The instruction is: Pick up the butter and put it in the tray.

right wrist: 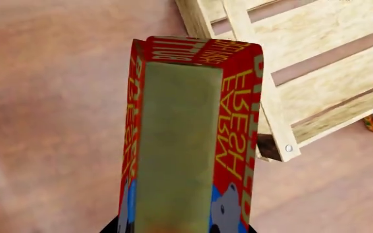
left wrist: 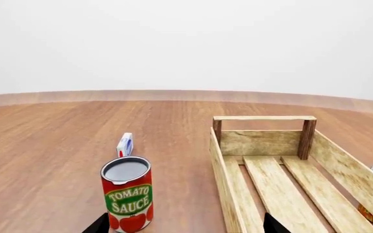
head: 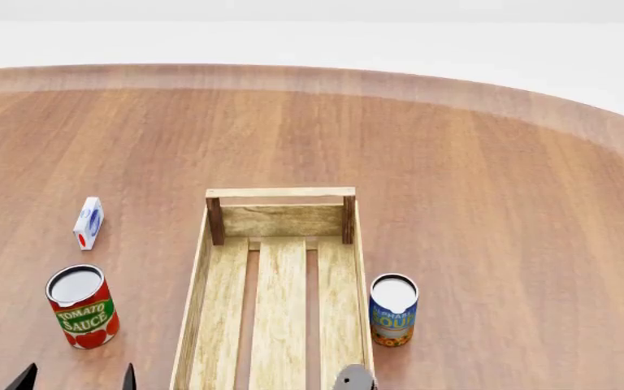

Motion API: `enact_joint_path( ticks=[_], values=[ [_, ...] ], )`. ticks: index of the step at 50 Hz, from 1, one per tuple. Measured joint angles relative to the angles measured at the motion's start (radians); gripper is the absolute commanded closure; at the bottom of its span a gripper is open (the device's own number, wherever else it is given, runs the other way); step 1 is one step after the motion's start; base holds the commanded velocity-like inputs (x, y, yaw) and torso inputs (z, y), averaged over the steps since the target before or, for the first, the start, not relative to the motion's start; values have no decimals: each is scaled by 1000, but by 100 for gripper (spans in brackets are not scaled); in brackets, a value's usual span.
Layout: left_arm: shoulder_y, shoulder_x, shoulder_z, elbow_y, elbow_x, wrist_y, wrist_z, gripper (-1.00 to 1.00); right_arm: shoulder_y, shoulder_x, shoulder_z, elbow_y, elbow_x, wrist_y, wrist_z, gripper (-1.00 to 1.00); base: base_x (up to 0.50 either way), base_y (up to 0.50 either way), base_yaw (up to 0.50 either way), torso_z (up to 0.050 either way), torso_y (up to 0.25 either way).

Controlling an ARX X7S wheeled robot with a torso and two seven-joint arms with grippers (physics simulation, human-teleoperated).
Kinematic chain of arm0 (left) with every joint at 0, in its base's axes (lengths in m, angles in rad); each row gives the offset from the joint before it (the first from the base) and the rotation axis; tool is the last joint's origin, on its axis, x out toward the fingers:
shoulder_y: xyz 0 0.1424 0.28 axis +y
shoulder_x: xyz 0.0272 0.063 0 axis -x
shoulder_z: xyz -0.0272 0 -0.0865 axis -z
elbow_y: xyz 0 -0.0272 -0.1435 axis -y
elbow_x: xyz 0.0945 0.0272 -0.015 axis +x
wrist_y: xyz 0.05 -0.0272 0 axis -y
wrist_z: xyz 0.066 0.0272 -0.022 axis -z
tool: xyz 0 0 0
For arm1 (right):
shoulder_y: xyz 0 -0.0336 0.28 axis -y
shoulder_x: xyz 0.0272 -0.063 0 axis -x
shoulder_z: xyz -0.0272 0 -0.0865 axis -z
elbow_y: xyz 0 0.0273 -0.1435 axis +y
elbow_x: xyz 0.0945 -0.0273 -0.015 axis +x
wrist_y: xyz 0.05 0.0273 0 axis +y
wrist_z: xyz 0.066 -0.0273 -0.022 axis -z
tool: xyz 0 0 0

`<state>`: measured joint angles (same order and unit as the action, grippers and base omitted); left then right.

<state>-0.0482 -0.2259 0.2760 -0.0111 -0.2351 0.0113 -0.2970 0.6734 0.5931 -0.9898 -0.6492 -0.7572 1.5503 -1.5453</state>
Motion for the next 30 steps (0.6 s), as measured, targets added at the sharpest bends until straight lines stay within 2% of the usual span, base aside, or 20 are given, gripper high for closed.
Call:
enact_joint_path(
  ticks=[17, 30],
  values=[
    [2, -7, 5, 7, -7, -1, -6, -100, 28, -132, 274, 272, 30, -23, 137, 100, 0, 0, 0, 0, 1],
    [4, -11, 10, 10, -10, 2, -10, -100, 74, -364, 597, 487, 85, -132, 374, 100, 0, 0, 0, 0, 1]
  ],
)
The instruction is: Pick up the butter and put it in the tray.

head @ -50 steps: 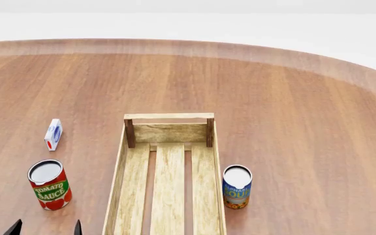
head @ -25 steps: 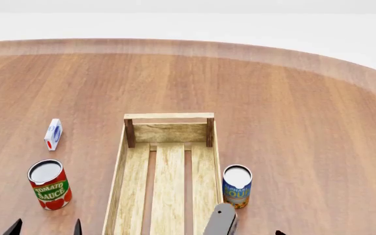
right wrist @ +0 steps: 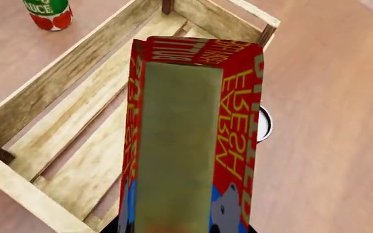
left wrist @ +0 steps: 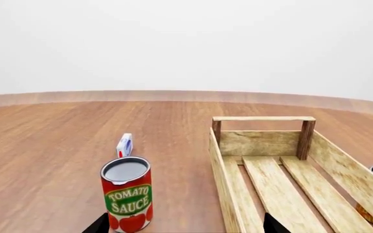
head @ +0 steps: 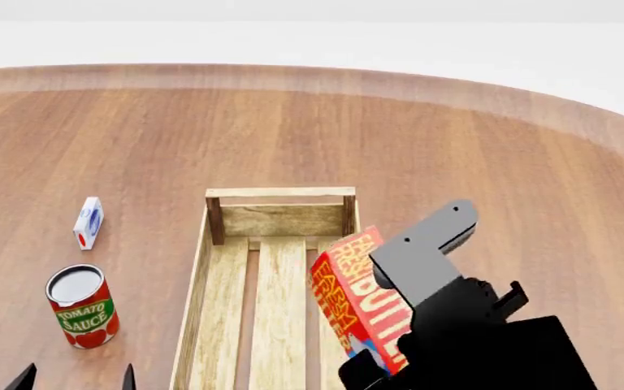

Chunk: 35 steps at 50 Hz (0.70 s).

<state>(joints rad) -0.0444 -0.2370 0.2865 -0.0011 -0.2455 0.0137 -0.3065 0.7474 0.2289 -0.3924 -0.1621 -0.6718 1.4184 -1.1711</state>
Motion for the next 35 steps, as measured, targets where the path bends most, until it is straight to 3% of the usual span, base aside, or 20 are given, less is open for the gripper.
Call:
enact_joint_path(
  ticks=[11, 22, 29, 35],
  values=[
    [1, -3, 7, 0, -1, 2, -4, -100, 61, -143, 161, 165, 116, -116, 199, 100, 0, 0, 0, 0, 2],
    [2, -6, 15, 2, -1, 2, -7, -100, 163, -199, 154, 477, 448, -310, 535, 100, 0, 0, 0, 1, 1],
    [3, -7, 22, 2, 0, 3, -9, -100, 277, -212, 28, 770, 741, -496, 755, 100, 0, 0, 0, 0, 1],
    [6, -9, 25, 7, -1, 3, -12, -100, 377, -220, -243, 1013, 1109, -661, 892, 100, 0, 0, 0, 0, 2]
  ],
)
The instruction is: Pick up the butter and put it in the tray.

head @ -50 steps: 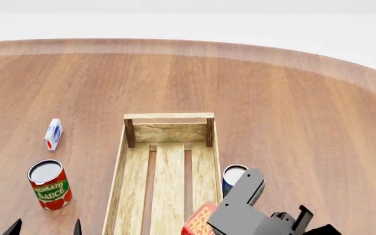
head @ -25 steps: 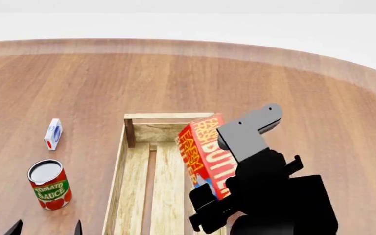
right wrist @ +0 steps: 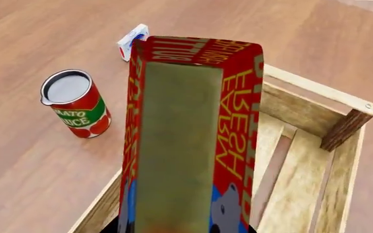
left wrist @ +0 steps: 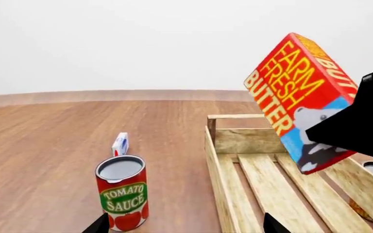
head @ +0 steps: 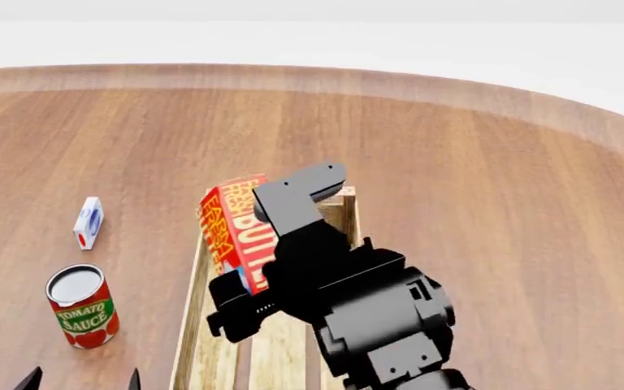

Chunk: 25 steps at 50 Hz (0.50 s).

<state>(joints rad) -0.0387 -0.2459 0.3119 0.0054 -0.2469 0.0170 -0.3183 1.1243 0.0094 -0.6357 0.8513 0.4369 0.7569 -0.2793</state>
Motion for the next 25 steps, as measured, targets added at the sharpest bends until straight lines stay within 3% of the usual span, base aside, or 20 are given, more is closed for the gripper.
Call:
enact_joint_path(
  ticks=[7, 13, 25],
  values=[
    [4, -2, 4, 4, -1, 2, -3, -100, 63, -7, -353, 186, 415, -138, 87, 100, 0, 0, 0, 0, 1],
    [7, -3, 9, 6, 0, 4, -6, -100, 82, -7, -586, 280, 657, -208, 132, 100, 0, 0, 0, 0, 0],
    [9, -7, 17, 10, -1, 4, -10, -100, 86, -6, -827, 361, 889, -263, 176, 100, 0, 0, 0, 1, 1]
  ],
)
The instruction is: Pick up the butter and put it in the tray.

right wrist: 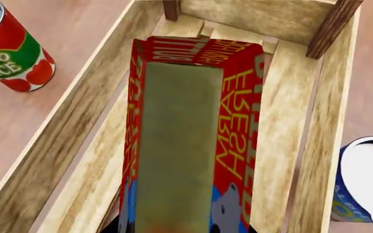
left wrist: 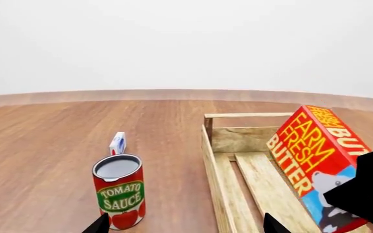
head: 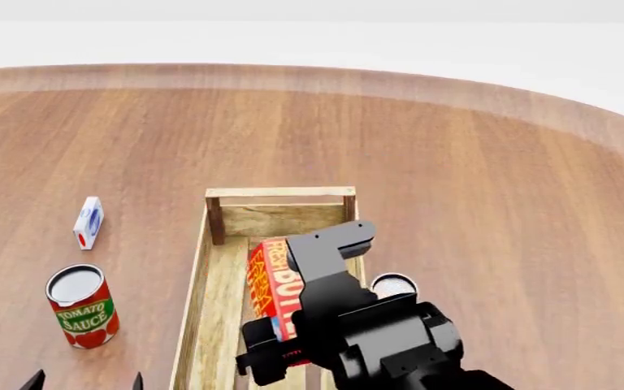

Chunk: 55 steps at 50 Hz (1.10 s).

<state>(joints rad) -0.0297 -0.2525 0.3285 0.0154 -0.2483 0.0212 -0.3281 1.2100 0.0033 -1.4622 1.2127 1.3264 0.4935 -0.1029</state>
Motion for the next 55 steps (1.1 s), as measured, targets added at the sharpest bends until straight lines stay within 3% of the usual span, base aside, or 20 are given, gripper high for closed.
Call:
enact_joint_path(
  ticks=[17, 42, 43, 55],
  values=[
    [-4, -4, 9, 3, -3, -4, -5, -100, -22, -1, -85, -3, 11, 33, -15, 100, 0, 0, 0, 0, 1],
    [-5, -11, 23, 6, -4, -3, -13, -100, -35, 1, -38, -23, -116, 116, -50, 100, 0, 0, 0, 0, 0],
    [-5, -11, 23, 6, -4, -3, -13, -100, -35, 1, -36, -23, -119, 117, -51, -100, -10, 0, 0, 0, 0],
    [-5, -14, 28, 10, -6, -3, -17, -100, -31, 0, -27, -23, -183, 112, -75, -100, 0, 0, 0, 0, 0]
  ],
)
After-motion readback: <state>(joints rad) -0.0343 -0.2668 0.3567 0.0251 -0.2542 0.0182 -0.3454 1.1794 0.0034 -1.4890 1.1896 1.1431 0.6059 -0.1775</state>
